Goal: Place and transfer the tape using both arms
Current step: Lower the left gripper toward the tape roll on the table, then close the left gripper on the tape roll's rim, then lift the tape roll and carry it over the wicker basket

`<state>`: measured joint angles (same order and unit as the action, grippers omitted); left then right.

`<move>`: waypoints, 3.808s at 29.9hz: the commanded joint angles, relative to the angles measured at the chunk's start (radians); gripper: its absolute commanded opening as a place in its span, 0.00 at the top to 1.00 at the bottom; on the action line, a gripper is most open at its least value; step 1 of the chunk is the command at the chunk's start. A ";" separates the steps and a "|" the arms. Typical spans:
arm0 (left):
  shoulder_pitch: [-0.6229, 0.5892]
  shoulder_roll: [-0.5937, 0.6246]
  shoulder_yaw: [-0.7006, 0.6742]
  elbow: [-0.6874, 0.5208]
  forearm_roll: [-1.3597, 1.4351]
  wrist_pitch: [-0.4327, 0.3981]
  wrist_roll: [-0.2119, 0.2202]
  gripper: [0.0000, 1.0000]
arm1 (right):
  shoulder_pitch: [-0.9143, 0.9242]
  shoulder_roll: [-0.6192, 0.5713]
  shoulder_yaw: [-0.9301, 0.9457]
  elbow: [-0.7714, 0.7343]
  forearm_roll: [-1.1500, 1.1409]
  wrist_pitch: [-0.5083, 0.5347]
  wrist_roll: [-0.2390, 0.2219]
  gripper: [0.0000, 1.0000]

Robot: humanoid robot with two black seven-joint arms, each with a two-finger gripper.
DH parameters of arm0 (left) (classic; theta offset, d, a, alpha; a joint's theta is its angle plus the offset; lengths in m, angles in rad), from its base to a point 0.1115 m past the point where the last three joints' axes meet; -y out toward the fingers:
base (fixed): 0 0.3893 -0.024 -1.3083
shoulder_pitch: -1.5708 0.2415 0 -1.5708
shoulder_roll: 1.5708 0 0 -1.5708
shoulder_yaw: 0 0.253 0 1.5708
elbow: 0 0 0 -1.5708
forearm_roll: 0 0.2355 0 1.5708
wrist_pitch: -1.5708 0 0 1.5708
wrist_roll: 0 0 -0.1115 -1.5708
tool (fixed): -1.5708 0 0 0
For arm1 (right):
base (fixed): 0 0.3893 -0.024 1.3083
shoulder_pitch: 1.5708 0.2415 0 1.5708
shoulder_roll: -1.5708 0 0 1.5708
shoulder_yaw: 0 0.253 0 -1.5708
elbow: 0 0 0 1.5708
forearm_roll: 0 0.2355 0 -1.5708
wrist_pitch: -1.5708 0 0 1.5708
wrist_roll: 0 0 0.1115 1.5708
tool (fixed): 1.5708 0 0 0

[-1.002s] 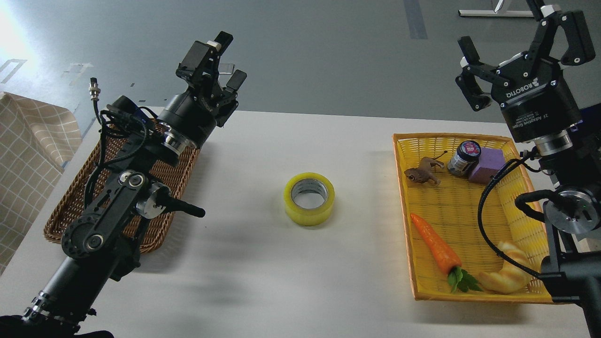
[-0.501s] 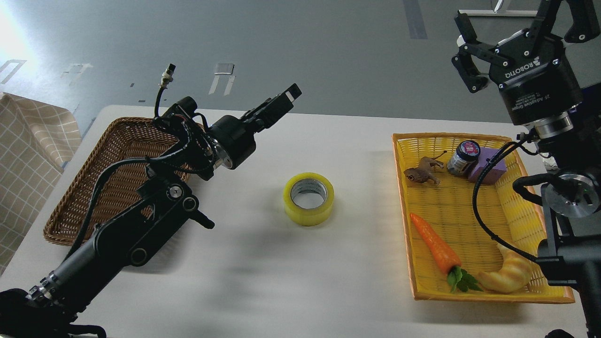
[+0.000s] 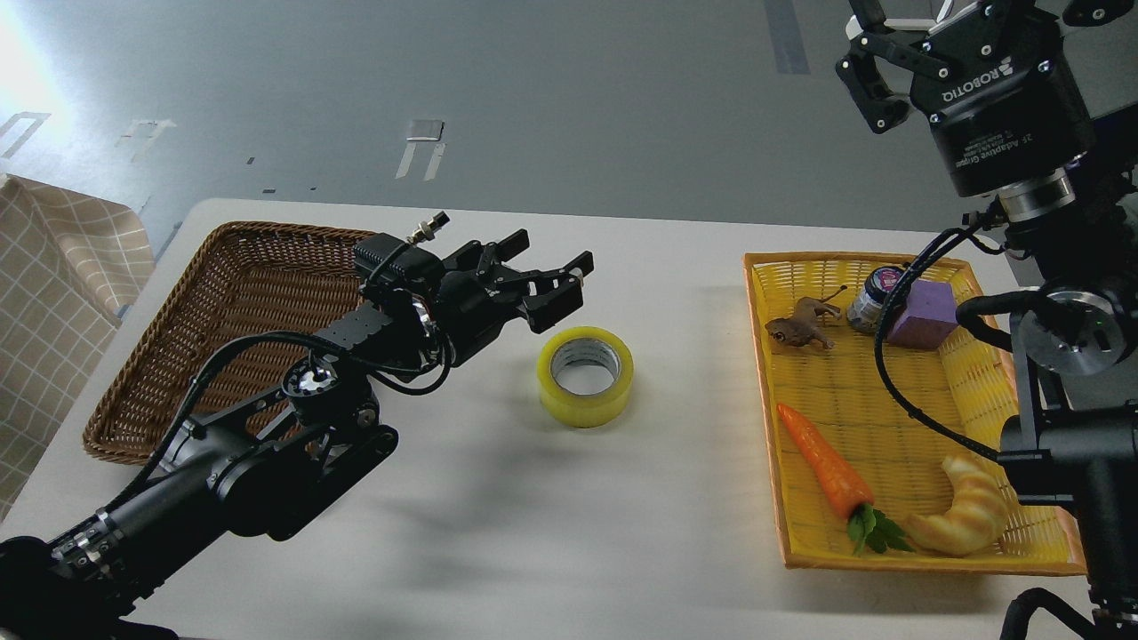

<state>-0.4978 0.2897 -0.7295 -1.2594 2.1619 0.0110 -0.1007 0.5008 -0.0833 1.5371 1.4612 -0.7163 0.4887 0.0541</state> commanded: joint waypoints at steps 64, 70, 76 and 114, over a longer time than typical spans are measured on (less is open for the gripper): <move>-0.123 -0.078 0.334 0.293 -0.151 -0.019 0.044 0.06 | -0.016 -0.042 0.014 -0.028 -0.002 0.000 -0.036 0.00; -0.137 -0.077 0.360 0.301 -0.151 -0.020 0.078 0.39 | -0.016 -0.042 0.018 -0.028 -0.002 0.000 -0.037 0.00; -0.156 -0.072 0.380 0.302 -0.152 -0.062 0.133 0.65 | -0.019 -0.044 0.020 -0.028 -0.002 0.000 -0.037 0.00; -0.402 0.080 0.380 0.180 -0.177 -0.305 0.125 0.92 | -0.057 -0.044 0.021 -0.027 -0.002 0.000 -0.037 0.00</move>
<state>-0.8513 0.3285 -0.3495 -1.0609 1.9848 -0.2556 0.0300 0.4455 -0.1274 1.5576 1.4327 -0.7179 0.4887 0.0168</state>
